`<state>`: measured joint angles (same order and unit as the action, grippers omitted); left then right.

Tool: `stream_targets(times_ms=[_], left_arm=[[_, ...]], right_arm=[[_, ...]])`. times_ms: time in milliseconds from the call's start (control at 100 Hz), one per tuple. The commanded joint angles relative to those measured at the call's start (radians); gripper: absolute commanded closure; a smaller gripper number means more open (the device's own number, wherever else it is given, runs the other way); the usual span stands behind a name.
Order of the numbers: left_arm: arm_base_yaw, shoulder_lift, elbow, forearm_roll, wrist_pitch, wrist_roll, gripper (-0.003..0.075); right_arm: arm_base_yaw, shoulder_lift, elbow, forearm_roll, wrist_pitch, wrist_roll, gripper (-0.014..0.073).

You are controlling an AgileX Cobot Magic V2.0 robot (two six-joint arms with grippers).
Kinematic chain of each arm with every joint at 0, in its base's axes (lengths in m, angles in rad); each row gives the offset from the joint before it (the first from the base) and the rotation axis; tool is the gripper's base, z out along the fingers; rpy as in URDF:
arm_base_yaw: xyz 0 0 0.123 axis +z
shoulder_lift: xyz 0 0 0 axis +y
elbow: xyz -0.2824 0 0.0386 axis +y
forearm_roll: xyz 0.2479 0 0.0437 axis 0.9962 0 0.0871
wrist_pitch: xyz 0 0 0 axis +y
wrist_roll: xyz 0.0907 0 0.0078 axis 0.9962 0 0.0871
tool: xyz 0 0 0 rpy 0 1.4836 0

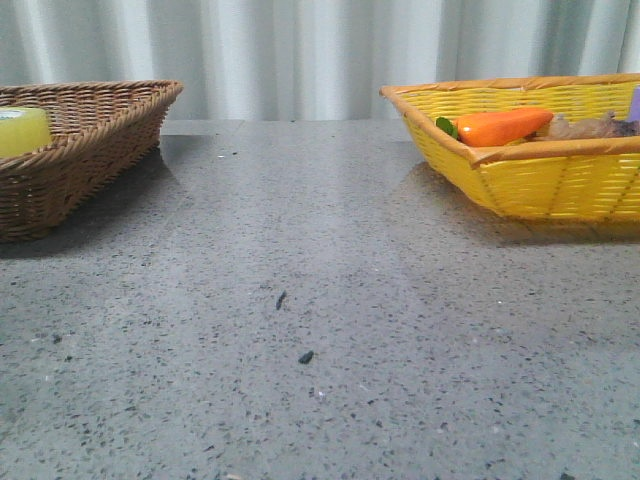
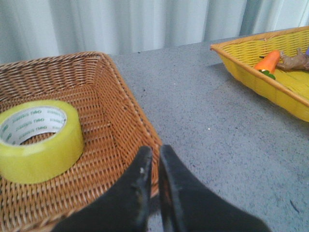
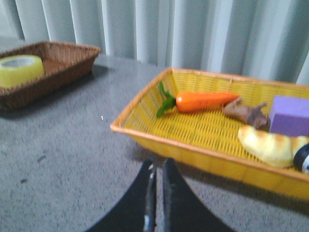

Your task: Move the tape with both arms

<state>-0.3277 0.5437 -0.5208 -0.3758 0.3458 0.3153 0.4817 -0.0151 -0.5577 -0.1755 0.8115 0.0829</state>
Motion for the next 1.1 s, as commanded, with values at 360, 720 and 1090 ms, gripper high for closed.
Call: stream_targets(times_ms=[360,720,1090], left_arm=[[-0.011,-0.096,0.066,-0.029,-0.094,0.003,0.0741],[-0.001,-0.174,0.188,0.007,-0.261,0.006,0.0741],[0.034,-0.465,0.527,0.186,-0.264,-0.093,0.0741]], right_arm=[[0.002,-0.006,0.083,-0.024,-0.054,-0.010,0.0645],[0.002,-0.006,0.083,-0.024,-0.047,-0.010,0.0645],[0.002,-0.006,0.083,-0.024,-0.041,-0.010,0.0645]])
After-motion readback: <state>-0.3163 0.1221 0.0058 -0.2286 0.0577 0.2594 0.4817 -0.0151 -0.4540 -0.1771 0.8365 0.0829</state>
